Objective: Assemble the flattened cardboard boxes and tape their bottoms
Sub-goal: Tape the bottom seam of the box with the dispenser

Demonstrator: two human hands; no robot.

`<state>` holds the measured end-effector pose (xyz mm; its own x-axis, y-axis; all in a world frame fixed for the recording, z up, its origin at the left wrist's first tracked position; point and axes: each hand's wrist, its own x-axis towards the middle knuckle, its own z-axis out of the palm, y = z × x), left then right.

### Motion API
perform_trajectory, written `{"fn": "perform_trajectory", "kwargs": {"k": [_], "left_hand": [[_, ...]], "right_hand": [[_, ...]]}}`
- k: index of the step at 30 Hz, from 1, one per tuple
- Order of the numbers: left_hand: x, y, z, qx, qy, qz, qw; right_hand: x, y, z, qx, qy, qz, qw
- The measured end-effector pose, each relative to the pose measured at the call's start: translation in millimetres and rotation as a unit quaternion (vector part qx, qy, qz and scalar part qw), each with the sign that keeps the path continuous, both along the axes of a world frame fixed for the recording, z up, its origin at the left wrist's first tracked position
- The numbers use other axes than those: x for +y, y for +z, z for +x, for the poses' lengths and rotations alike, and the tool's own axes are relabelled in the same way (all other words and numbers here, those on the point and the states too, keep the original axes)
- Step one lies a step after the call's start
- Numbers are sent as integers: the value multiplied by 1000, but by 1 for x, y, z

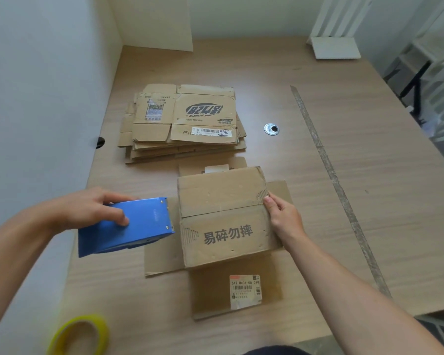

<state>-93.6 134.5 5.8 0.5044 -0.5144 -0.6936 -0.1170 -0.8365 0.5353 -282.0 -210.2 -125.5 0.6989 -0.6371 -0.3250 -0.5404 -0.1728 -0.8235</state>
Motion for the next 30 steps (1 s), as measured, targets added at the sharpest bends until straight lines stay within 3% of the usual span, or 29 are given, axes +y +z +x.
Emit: {"fn": "perform_trajectory", "kwargs": {"k": [17, 20, 23, 25, 27, 30], "left_hand": [[-8, -43, 9, -26, -8, 62, 998], [-12, -50, 8, -25, -8, 55, 998], [-12, -52, 8, -23, -3, 46, 999], [-12, -54, 7, -18, 3, 36, 999], [-15, -57, 3, -15, 5, 23, 1000], [-28, -65, -8, -13, 6, 8, 1000]], "right_hand": [[-1, -2, 2, 16, 14, -25, 999], [2, 4, 6, 35, 16, -65, 997], [12, 15, 9, 74, 15, -169, 983], [29, 25, 6, 45, 55, -247, 967], [54, 28, 5, 16, 156, -305, 939], [88, 17, 8, 50, 302, -332, 892]]}}
